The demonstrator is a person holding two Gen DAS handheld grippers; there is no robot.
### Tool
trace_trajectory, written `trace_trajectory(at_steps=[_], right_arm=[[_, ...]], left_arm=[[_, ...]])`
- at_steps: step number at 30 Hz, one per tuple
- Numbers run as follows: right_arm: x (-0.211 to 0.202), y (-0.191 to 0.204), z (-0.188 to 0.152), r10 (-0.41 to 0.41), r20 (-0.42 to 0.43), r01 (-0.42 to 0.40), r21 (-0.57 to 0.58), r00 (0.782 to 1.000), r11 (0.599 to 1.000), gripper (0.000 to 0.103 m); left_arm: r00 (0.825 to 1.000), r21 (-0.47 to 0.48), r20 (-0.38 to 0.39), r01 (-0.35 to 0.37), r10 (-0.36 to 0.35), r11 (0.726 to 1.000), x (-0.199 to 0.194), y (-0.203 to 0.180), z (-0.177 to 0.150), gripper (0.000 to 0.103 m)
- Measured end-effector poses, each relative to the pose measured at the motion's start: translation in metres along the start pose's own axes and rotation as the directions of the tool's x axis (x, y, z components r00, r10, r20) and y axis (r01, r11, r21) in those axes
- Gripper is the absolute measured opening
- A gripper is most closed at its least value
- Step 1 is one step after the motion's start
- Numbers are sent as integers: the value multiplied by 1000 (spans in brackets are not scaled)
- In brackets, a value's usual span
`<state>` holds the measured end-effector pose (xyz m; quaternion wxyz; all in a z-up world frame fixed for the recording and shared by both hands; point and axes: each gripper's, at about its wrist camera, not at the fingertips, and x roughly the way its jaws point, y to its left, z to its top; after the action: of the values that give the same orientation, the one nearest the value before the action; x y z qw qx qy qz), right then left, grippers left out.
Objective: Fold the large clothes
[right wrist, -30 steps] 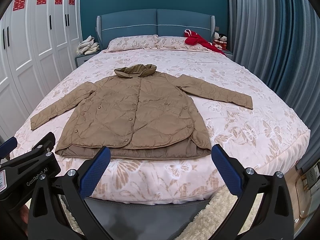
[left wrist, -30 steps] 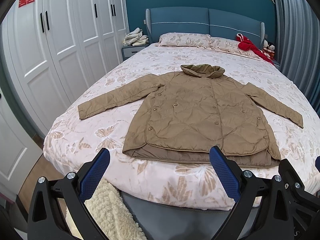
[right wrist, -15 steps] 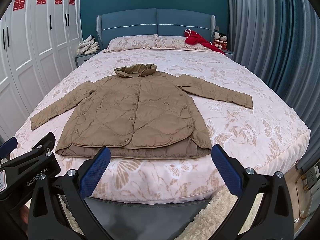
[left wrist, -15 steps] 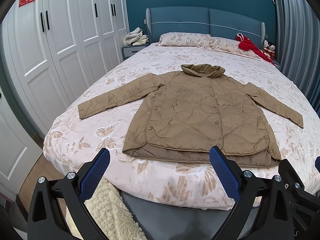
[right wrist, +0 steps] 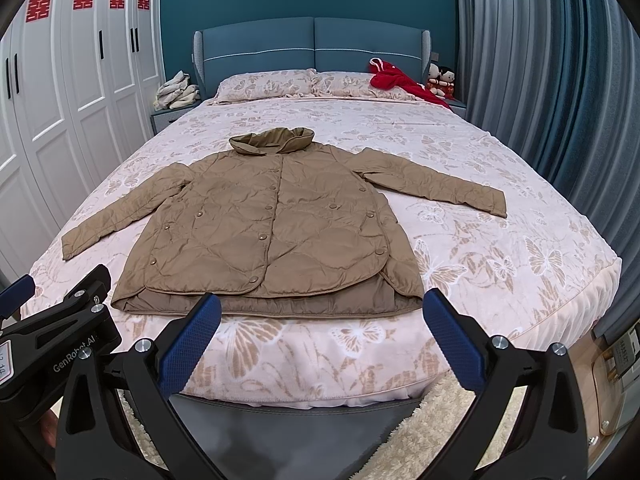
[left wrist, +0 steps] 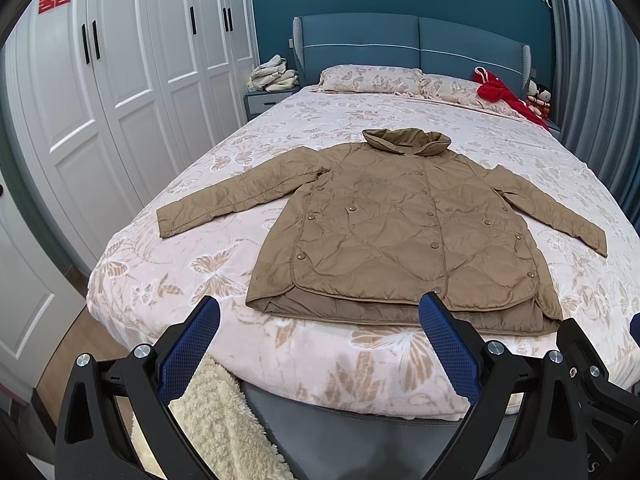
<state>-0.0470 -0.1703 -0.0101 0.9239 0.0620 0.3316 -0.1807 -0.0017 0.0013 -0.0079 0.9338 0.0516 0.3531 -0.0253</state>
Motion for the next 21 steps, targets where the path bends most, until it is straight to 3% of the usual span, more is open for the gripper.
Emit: trace_trajectory(at_steps=[21], right_arm=[[0, 1, 1, 1, -2, -1, 1, 1000, 1000, 98]], left_arm=[[1000, -1, -1, 1, -1, 1000, 0, 0, 0, 97]])
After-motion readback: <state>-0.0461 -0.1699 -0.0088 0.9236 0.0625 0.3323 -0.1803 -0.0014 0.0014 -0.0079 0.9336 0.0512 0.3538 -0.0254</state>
